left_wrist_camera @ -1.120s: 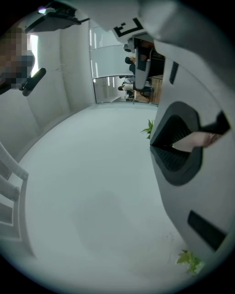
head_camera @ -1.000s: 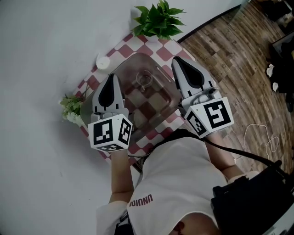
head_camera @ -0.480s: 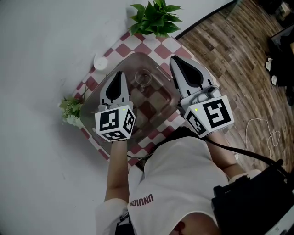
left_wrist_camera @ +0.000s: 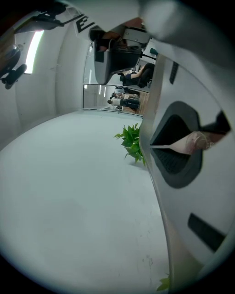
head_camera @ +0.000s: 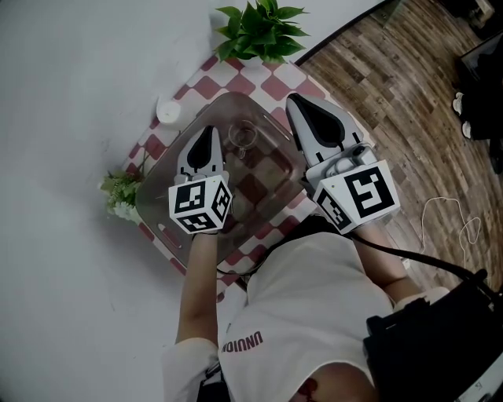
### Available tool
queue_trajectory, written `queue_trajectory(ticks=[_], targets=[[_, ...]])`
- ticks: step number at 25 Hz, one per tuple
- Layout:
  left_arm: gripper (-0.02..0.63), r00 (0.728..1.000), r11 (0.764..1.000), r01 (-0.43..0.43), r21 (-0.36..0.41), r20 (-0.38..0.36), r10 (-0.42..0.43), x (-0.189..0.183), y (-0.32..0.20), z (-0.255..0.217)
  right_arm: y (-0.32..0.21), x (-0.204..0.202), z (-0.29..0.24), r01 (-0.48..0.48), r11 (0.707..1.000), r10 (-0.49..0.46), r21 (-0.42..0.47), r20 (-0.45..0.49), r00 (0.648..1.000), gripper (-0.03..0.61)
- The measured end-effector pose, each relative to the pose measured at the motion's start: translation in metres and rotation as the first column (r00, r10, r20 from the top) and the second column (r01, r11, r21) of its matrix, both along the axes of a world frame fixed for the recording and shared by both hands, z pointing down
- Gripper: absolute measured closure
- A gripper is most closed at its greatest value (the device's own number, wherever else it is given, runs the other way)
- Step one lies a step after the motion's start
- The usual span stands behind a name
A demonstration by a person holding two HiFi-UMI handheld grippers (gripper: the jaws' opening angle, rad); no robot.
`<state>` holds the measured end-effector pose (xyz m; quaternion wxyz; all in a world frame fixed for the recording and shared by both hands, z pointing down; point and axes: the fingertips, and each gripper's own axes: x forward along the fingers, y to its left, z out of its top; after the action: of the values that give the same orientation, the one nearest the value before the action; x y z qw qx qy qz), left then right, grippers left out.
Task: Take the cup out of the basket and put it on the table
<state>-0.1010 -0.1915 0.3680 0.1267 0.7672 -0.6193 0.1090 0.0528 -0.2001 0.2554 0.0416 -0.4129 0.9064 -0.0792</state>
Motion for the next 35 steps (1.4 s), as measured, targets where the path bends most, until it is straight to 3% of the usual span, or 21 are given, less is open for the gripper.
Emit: queue_trajectory(ticks=[4,16,35], targets=[[0.562,1.0,1.0,-0.016,-0.026,-0.011,0.016,0.001,-0.004,0.017,-0.004,-0.003,0.004,0.002,1.0,-0.002,-0.004,-0.002,1.0,0.561],[0.552,0.998,0.993,-0.018,-0.116,-0.054,0.012,-0.004,-0.005,0.058,-0.005,-0.006,0.009,0.003,1.0,-0.003,-0.014,-0.008,1.0,0.561],[0.528,0.998,0.96,-0.061,-0.272,-0.035,0.054,-0.005,0.003,0.126,-0.005,-0.008,0.01,0.004,1.0,-0.004,-0.018,-0.015,1.0,0.561]])
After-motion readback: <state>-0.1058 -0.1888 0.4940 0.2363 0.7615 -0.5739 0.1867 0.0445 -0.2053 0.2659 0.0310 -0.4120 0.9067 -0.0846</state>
